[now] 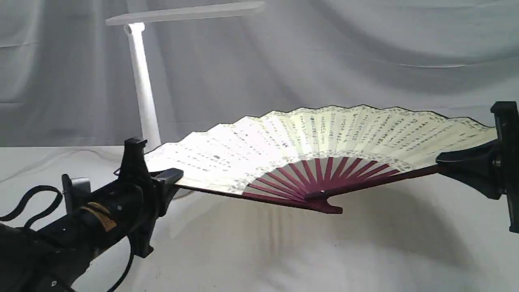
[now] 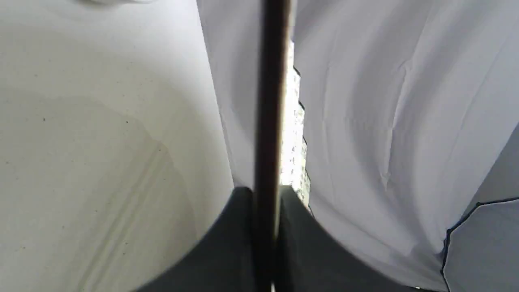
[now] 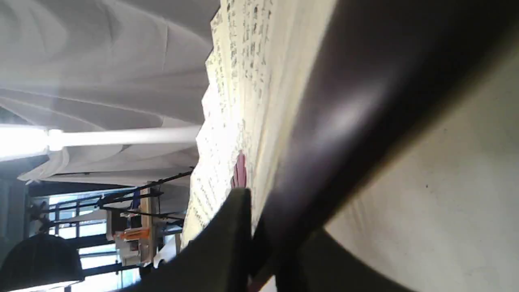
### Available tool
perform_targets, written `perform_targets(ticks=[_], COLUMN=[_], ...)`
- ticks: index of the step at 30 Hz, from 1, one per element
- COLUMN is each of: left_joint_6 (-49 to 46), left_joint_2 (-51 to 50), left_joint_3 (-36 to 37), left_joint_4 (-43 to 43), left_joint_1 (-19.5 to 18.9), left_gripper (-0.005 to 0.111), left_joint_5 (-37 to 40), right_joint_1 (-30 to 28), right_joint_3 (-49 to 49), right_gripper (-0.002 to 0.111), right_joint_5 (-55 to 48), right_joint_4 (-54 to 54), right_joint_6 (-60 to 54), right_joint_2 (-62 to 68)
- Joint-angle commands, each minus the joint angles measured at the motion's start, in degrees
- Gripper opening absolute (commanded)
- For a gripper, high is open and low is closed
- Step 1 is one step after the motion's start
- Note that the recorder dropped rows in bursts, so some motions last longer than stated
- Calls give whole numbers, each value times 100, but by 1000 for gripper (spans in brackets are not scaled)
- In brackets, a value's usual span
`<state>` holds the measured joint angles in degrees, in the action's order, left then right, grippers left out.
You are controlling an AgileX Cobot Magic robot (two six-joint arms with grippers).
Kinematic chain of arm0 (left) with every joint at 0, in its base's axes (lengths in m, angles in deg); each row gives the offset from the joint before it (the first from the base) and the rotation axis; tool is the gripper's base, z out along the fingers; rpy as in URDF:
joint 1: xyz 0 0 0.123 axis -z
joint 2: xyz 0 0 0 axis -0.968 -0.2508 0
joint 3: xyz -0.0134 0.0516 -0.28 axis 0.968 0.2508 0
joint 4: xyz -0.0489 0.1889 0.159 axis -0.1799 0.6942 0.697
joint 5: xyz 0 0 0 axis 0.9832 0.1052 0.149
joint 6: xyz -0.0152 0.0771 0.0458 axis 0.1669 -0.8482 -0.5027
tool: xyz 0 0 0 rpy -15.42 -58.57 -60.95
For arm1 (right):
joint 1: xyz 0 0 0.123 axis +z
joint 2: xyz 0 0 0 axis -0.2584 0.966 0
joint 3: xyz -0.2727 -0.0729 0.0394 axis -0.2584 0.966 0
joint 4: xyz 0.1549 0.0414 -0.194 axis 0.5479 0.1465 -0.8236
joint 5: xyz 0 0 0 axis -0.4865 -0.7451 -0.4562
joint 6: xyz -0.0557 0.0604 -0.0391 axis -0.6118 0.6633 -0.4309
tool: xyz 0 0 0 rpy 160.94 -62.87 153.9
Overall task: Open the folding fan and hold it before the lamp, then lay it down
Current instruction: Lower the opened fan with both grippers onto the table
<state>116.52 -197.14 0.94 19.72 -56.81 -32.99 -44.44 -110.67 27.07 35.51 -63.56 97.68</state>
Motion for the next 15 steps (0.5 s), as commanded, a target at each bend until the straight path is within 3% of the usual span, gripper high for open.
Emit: perform_targets(ticks=[1,7,15], left_joint_6=[5,-9,-11], left_joint_2=[-136,-553,-932], left_joint_3=[-181,-462,-719], left_joint_4=[-723,-912,-969], left_joint_1=[71,363,430], left_gripper=[0,0,0], left_joint_5=[-92,-77,-147], right_joint_1=[-140,-140,-140], right_joint_3=[-1,-1,-36], right_gripper=[0,0,0], right_joint_5=[1084,1103,1116], right_joint_4=[-326,-299,334], right_joint_6=[-440,-440,-945], right_joint_2=[-12,431,1225])
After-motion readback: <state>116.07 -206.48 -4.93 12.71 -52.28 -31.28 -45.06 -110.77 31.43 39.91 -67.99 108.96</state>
